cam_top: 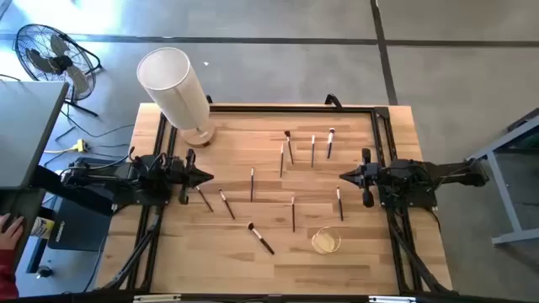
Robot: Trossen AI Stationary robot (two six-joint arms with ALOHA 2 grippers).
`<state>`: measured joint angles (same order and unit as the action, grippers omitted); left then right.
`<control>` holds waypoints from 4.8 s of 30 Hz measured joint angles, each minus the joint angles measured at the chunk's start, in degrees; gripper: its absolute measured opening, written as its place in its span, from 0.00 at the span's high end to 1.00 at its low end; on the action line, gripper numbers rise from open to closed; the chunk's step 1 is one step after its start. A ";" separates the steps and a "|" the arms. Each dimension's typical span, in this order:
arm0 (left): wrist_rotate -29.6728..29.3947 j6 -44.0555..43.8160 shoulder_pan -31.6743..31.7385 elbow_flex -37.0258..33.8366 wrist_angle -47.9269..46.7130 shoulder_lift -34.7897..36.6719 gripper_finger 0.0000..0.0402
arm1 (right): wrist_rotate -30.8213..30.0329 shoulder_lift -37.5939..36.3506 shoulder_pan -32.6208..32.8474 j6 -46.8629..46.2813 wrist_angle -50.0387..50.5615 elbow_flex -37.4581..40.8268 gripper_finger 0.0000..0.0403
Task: Pick & Place Makeup Brushes
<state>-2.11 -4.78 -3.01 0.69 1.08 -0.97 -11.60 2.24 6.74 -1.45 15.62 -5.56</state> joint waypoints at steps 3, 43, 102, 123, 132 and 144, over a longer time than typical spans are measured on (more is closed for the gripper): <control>0.00 0.00 -0.02 0.00 0.00 -0.01 1.00 | 0.00 0.00 0.02 0.00 0.00 -0.01 1.00; -0.01 0.00 -0.02 0.00 0.00 -0.01 1.00 | 0.00 0.00 0.02 0.00 0.00 -0.02 1.00; -7.24 2.63 -0.04 7.08 2.01 -8.84 1.00 | 0.02 -0.01 0.01 0.00 0.00 0.00 1.00; -22.24 -56.83 0.83 57.12 -42.34 -75.73 1.00 | 0.01 -0.01 0.01 0.00 0.00 -0.01 1.00; -8.27 -79.89 0.74 57.47 -56.07 -84.39 0.99 | 0.01 0.00 0.01 0.00 0.00 -0.02 1.00; -2.64 -96.86 0.79 49.11 -55.83 -84.32 0.75 | 0.00 0.00 0.01 0.00 0.00 -0.01 1.00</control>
<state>-4.75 -101.63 -2.22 49.80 -54.75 -85.30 -11.60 2.24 6.75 -1.45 15.62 -5.57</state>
